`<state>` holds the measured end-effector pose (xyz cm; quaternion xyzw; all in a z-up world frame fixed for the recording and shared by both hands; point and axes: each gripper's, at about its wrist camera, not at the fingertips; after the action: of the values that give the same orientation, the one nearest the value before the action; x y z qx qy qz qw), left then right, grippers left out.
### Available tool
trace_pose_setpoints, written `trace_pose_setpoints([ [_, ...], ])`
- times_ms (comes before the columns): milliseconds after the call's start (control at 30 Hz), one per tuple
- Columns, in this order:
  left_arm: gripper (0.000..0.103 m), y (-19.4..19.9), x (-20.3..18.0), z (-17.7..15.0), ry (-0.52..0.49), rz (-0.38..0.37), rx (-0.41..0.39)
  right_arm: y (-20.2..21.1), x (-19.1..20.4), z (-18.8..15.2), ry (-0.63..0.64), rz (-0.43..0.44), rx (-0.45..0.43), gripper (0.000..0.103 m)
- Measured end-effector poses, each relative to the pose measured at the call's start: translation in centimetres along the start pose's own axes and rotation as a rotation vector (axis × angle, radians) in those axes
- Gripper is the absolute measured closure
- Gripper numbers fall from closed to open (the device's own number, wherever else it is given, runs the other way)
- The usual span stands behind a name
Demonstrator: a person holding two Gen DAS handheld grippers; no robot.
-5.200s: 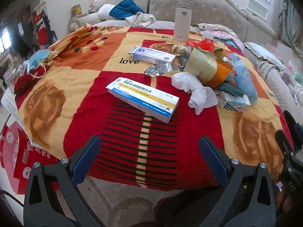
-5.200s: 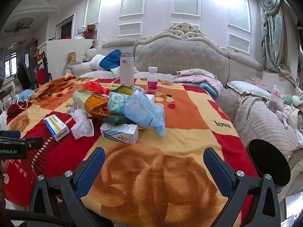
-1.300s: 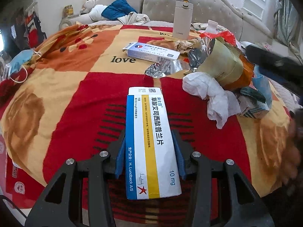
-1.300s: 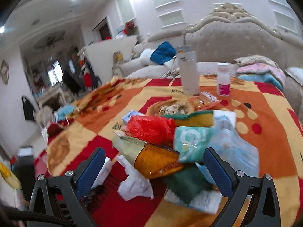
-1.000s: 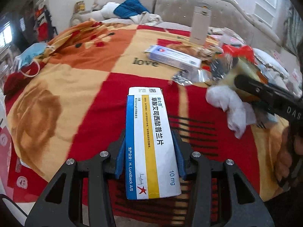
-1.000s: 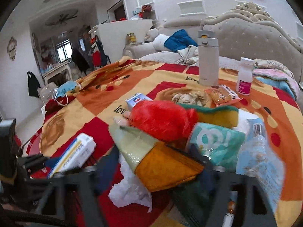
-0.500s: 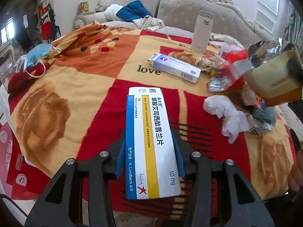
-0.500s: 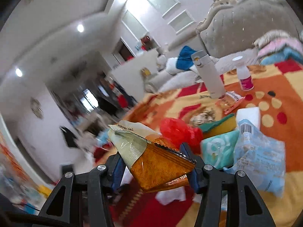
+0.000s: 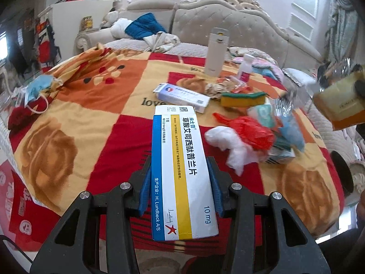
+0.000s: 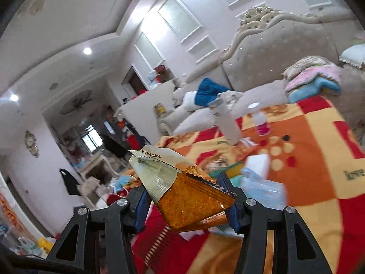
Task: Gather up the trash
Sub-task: 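Carry the snack bag and medicine box over the black bin and open both grippers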
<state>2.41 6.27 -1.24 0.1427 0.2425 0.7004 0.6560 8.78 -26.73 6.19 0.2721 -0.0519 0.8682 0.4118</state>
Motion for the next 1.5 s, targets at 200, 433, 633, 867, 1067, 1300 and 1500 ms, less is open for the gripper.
trace_pose_setpoints([
  [200, 0.061, 1.4, -1.3, 0.6, -0.016, -0.007, -0.006, 3.1, -1.0, -0.2, 0.052, -0.085, 0.017, 0.049],
  [433, 0.061, 3.4, -3.0, 2.4, -0.019, -0.008, -0.022, 5.8, -2.7, 0.3, 0.054, -0.130, -0.010, 0.049],
  [633, 0.061, 3.6, -5.7, 4.4, -0.056, -0.018, -0.046, 6.3, -4.0, 1.2, 0.106, -0.141, -0.005, 0.049],
  [867, 0.061, 1.7, -12.2, 4.9, -0.145, -0.075, -0.034, 9.7, -8.1, 1.5, 0.105, -0.219, -0.063, 0.049],
  [1067, 0.061, 0.4, -18.2, 4.5, -0.204, -0.111, -0.023, 15.3, -9.9, 1.7, 0.139, -0.341, -0.138, 0.049],
  [1300, 0.061, -0.1, -24.6, 4.2, -0.265, -0.178, -0.027, 22.4, -13.5, 2.1, 0.054, -0.491, -0.251, 0.048],
  [1500, 0.061, -1.4, -29.7, 3.0, -0.321, -0.253, -0.012, 27.8, -16.1, 2.0, 0.001, -0.625, -0.312, 0.048],
])
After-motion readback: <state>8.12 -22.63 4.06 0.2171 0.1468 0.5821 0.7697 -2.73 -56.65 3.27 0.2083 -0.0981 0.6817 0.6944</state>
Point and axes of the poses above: each gripper's, at about its wrist camera, not at the fingertips, and y roughly against the way its jaws point, x to its left, z to its top, and after that the axes turned 11 degrees about -x, right-handed
